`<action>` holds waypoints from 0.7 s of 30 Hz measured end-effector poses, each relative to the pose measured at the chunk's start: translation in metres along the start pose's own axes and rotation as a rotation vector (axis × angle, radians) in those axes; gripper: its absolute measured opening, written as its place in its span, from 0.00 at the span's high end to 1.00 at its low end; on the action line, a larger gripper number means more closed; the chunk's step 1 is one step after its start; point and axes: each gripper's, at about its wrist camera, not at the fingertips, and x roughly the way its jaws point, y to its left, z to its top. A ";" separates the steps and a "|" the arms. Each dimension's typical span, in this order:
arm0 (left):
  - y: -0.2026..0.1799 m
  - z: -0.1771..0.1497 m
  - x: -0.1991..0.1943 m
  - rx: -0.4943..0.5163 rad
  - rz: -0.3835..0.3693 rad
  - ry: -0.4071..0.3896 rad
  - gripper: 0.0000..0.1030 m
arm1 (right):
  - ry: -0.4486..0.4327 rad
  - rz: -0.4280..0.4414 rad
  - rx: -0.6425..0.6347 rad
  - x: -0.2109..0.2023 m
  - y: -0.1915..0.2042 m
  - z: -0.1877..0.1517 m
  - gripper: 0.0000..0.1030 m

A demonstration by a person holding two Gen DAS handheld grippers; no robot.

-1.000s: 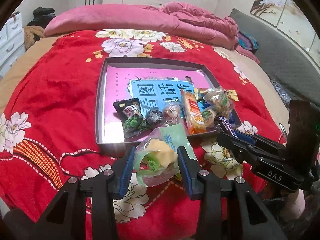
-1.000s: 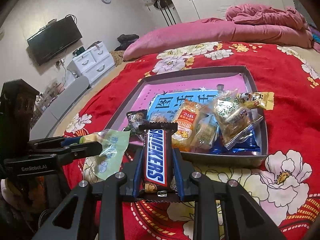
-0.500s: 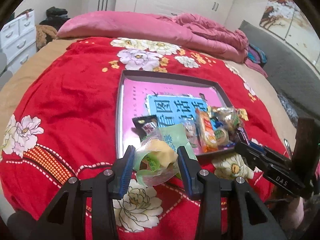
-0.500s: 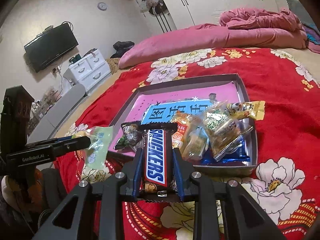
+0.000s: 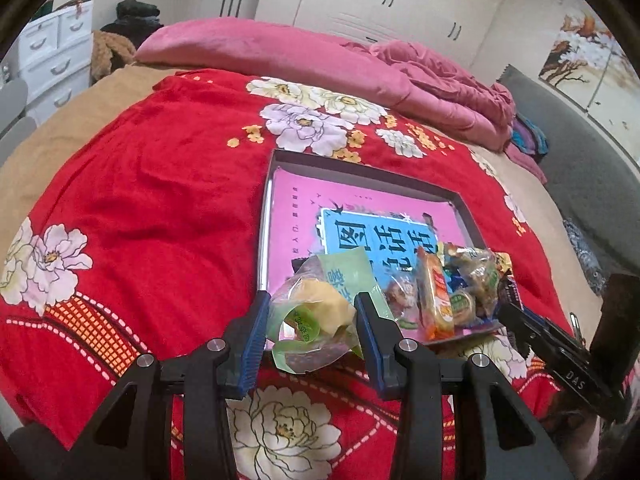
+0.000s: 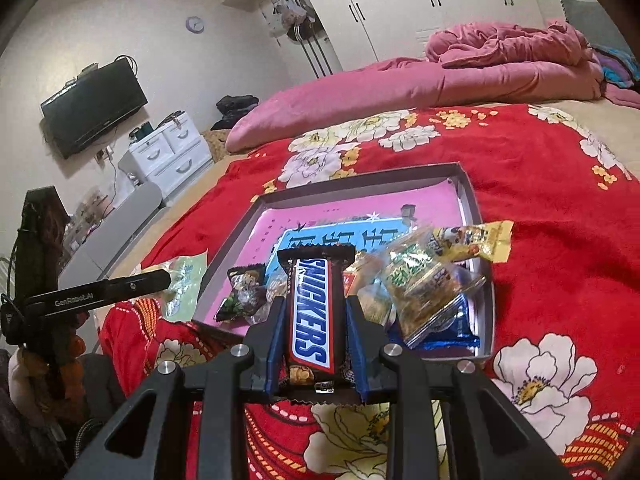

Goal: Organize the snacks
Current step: 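Carry the Snickers bar and the clear bag over the tray with both grippers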

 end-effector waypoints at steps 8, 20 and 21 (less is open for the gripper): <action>-0.002 0.000 0.016 0.030 0.056 -0.014 0.57 | 0.001 -0.001 -0.011 0.006 0.001 0.003 0.72; 0.001 -0.002 0.037 0.028 0.073 -0.004 0.57 | -0.016 -0.002 -0.015 0.009 0.002 0.006 0.72; 0.001 -0.003 0.038 0.031 0.073 -0.002 0.57 | -0.018 -0.002 -0.015 0.009 0.002 0.006 0.72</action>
